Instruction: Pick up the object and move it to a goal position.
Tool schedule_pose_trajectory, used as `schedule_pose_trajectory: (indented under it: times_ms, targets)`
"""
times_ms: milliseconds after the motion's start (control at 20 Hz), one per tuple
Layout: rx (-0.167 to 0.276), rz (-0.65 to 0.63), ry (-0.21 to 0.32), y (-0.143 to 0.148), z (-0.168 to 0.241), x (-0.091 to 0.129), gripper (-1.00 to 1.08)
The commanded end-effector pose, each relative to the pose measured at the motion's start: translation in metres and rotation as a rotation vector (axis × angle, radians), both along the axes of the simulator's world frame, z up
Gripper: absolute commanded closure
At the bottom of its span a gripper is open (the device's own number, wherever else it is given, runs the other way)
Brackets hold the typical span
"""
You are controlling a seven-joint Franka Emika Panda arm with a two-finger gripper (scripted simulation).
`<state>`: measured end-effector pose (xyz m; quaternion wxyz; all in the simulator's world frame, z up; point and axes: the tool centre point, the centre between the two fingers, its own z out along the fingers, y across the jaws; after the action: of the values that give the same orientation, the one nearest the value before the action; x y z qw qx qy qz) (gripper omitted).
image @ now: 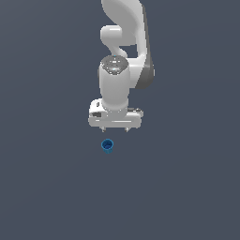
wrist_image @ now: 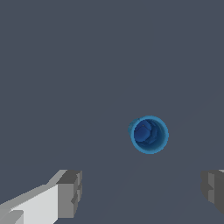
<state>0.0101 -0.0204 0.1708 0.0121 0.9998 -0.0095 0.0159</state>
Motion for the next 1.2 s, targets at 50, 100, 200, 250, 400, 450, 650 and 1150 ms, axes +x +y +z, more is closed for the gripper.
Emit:
schedule_pose_trajectory:
  times_ms: [50, 100, 200, 250, 400, 450, 650, 1150]
  targets:
    - [0.000, 0.001, -0.001, 0.000, 0.001, 0.000, -0.92]
    - [0.000, 0.003, -0.004, 0.001, 0.002, 0.001, -0.92]
    - [0.001, 0.012, -0.016, 0.002, 0.009, 0.005, -0.92]
    - [0.002, 0.018, -0.025, 0.003, 0.014, 0.008, -0.92]
    - [0.003, 0.034, -0.046, 0.006, 0.026, 0.014, -0.92]
    - [0.003, 0.036, -0.049, 0.007, 0.027, 0.015, -0.92]
    - [0.004, 0.033, -0.047, 0.006, 0.025, 0.014, -0.92]
    - [0.014, -0.032, -0.016, -0.013, -0.017, 0.017, -0.92]
